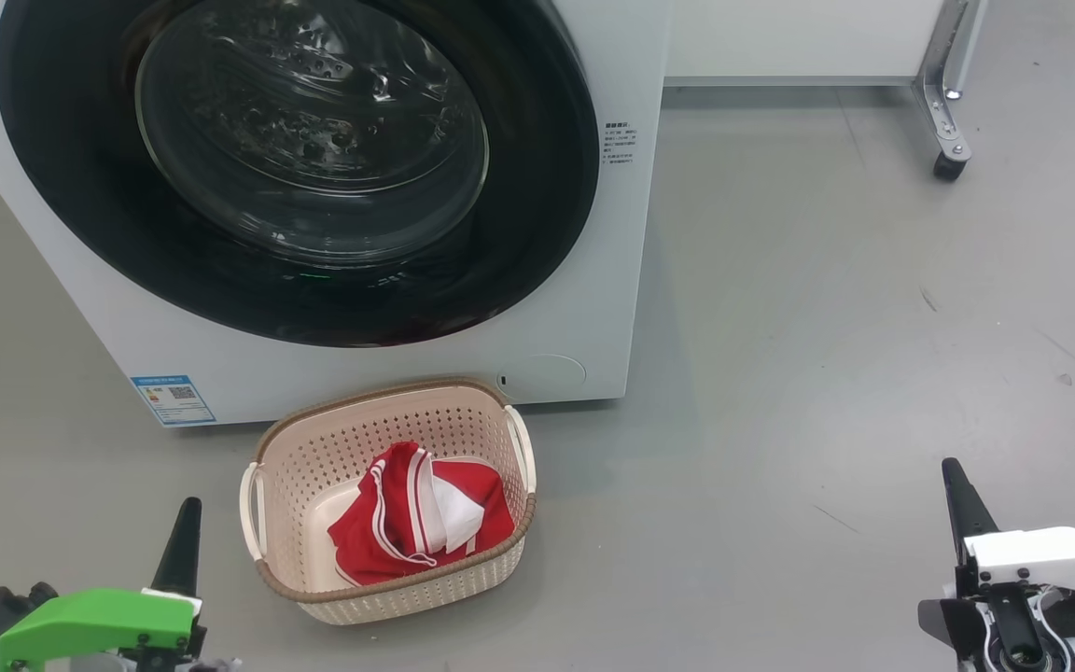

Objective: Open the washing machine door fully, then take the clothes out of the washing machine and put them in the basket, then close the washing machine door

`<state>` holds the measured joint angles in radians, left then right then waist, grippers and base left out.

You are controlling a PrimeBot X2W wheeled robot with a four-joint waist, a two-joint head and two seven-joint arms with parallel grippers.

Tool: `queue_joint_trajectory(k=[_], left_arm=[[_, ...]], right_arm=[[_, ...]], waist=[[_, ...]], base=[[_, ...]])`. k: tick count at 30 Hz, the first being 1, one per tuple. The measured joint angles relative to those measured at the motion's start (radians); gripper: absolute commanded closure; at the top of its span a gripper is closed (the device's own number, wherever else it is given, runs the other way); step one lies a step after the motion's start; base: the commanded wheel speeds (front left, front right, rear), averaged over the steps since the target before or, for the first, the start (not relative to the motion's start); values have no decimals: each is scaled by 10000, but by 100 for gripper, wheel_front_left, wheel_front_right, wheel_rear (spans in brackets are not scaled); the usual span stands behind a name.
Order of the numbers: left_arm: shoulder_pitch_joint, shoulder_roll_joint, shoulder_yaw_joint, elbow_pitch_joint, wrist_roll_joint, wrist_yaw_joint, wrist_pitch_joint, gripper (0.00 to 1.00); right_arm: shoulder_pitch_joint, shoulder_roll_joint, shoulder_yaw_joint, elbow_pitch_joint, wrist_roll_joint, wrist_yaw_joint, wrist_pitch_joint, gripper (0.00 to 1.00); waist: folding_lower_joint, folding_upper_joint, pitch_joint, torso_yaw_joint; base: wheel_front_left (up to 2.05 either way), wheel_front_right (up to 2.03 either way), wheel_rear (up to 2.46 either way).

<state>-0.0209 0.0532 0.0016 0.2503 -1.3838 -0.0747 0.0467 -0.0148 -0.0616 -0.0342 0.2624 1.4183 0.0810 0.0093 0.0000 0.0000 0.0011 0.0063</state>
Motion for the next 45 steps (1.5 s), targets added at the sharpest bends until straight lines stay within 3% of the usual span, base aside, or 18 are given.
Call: queue_joint_trajectory(k=[17, 45], left_arm=[[-333, -38, 583, 0, -2222, -288, 464, 100], [-355, -46, 610, 12, -2278, -322, 491, 100]], right_arm=[[-306, -59, -424, -104, 2178, 146, 531, 100], [-389, -84, -456, -113, 2305, 221, 531, 100]], waist=[[0, 0, 1, -63], [0, 0, -2, -63]], base=[[0, 0, 0], [0, 0, 0]])
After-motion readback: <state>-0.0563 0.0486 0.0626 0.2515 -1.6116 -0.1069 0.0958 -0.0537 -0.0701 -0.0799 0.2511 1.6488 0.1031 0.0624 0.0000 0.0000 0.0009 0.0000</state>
